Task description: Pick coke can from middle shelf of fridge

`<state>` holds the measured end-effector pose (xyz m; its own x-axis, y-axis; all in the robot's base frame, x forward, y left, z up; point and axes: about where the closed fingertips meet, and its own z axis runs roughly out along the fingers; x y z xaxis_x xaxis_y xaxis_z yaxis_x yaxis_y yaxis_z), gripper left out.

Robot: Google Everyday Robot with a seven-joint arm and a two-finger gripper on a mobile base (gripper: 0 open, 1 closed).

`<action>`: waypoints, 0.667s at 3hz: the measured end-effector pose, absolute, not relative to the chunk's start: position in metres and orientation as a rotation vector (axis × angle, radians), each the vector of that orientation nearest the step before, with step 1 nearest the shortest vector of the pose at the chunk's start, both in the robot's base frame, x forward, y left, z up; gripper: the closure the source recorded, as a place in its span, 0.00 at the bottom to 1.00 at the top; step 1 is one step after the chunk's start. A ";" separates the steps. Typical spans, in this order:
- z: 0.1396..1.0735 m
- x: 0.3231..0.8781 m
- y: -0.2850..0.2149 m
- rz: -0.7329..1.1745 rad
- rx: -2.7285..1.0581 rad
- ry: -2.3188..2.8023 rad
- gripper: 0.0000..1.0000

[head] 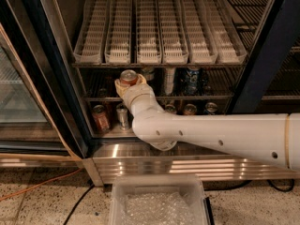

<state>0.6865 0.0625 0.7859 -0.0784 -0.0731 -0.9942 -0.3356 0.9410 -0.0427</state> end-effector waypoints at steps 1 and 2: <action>0.788 0.688 0.063 0.227 -0.323 1.648 1.00; 0.801 0.695 0.047 0.242 -0.300 1.635 1.00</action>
Offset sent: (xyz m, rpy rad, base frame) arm 0.0047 -0.0096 0.0276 0.1072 0.1419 0.2291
